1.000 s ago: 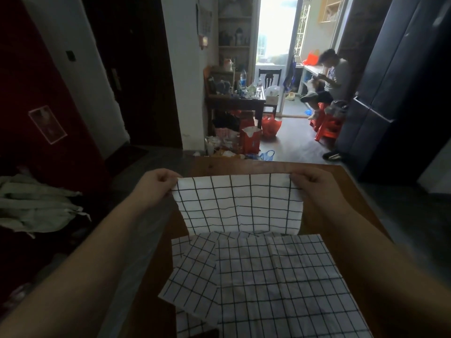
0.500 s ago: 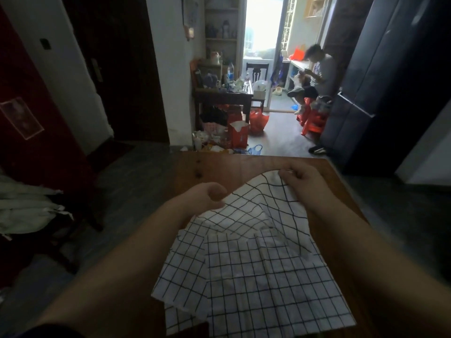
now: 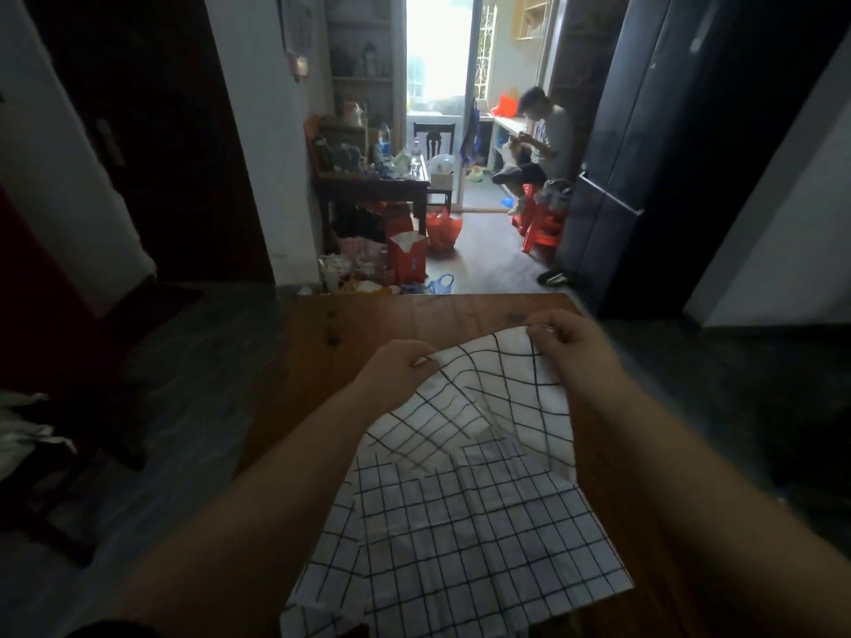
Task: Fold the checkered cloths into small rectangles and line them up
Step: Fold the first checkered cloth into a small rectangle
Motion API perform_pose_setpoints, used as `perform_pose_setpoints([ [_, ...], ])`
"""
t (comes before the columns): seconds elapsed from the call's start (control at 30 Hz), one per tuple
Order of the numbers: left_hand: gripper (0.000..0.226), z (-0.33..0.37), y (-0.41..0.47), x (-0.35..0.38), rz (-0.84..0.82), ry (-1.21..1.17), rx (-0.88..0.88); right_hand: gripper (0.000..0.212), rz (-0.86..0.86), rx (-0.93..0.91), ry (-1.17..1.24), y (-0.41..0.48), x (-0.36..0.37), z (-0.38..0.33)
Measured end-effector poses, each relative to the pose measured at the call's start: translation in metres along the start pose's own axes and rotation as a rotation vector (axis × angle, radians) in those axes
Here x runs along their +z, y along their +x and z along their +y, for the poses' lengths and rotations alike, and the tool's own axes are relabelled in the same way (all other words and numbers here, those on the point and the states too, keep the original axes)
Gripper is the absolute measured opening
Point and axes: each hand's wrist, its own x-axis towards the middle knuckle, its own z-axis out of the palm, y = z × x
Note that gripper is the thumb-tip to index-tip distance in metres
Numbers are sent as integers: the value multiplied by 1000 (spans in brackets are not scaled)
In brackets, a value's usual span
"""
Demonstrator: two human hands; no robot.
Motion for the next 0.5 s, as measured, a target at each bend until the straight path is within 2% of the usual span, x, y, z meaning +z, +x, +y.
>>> perform_pose_setpoints([
  [0.2,32,15,-2,-34,-134,85,13,16,56,99,-147,-3,-1,8],
  [0.3,41,18,0,-49,-118,164,-18,17,67,62,-322,-3,6,1],
  [0.4,42,16,-2,-63,-59,156,-56,18,6,-45,-543,-6,18,-9],
  [0.5,31,20,-9,-75,-82,165,-67,38,-71,-273,-698,-8,38,-21],
])
